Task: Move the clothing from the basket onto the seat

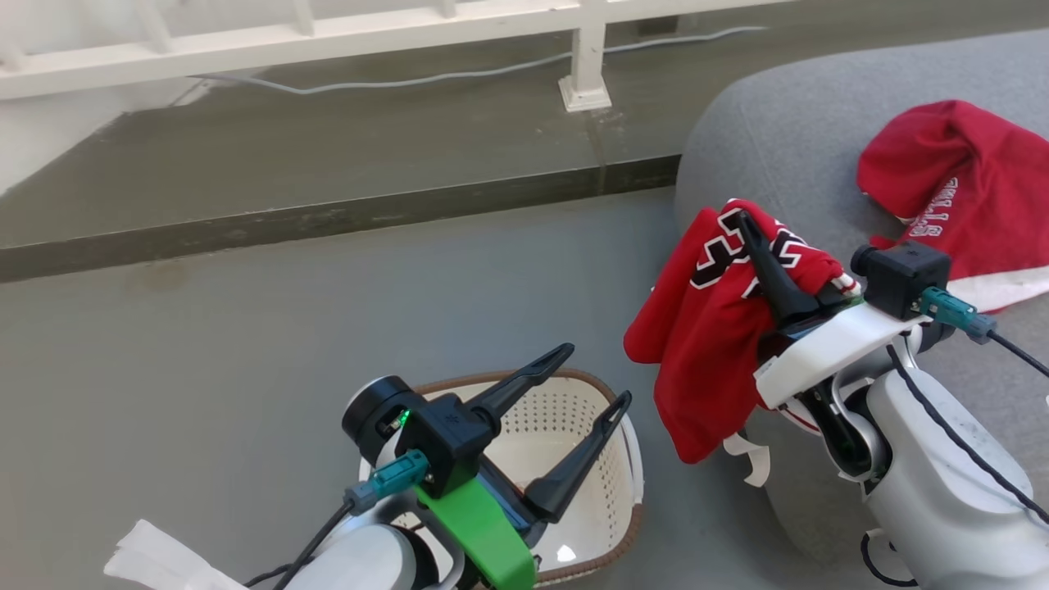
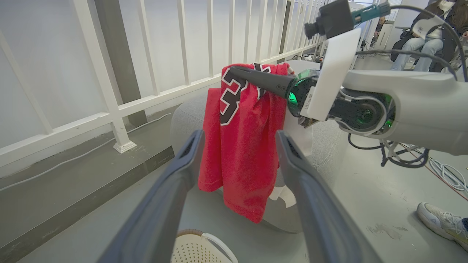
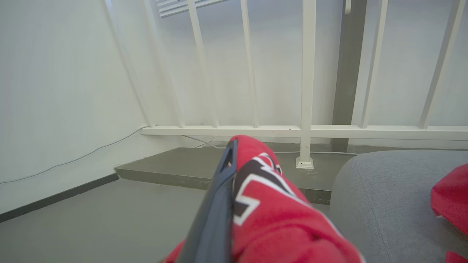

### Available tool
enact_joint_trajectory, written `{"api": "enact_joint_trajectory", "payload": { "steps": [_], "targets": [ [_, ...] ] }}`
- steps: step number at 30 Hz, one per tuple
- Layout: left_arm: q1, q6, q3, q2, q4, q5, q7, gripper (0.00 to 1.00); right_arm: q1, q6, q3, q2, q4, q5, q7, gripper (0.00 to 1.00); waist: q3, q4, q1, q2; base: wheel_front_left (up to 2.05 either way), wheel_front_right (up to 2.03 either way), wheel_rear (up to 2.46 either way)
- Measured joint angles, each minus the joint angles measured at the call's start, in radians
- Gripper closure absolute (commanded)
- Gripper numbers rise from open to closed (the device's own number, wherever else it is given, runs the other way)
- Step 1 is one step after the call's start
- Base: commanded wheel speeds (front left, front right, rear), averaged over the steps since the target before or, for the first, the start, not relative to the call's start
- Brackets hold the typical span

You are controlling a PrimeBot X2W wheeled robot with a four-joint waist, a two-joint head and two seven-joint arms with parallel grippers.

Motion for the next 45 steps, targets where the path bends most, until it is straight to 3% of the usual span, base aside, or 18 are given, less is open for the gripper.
{"api": "enact_joint_trajectory", "payload": {
  "steps": [26,35,45],
  "targets": [
    [-0.046,0.021,0.008,0.043,-0.041,0.063,0.062,0.0,-0.101,-0.03,-0.187,-0.015,0.003,0.026,-0.018,1.0,0.174,-0.196,0.0,0.0,0.0,0.0,0.0],
    [-0.096,0.021,0.007,0.044,-0.058,0.071,0.085,0.0,-0.3,-0.029,-0.306,-0.09,0.009,0.036,-0.02,1.0,0.255,-0.233,0.0,0.0,0.0,0.0,0.0],
    [-0.15,0.012,0.002,0.044,-0.078,0.103,0.112,0.0,-0.528,-0.029,-0.418,-0.202,0.063,0.063,-0.025,1.0,0.341,-0.218,0.0001,0.0,0.0,0.0,0.0]
  ]
}}
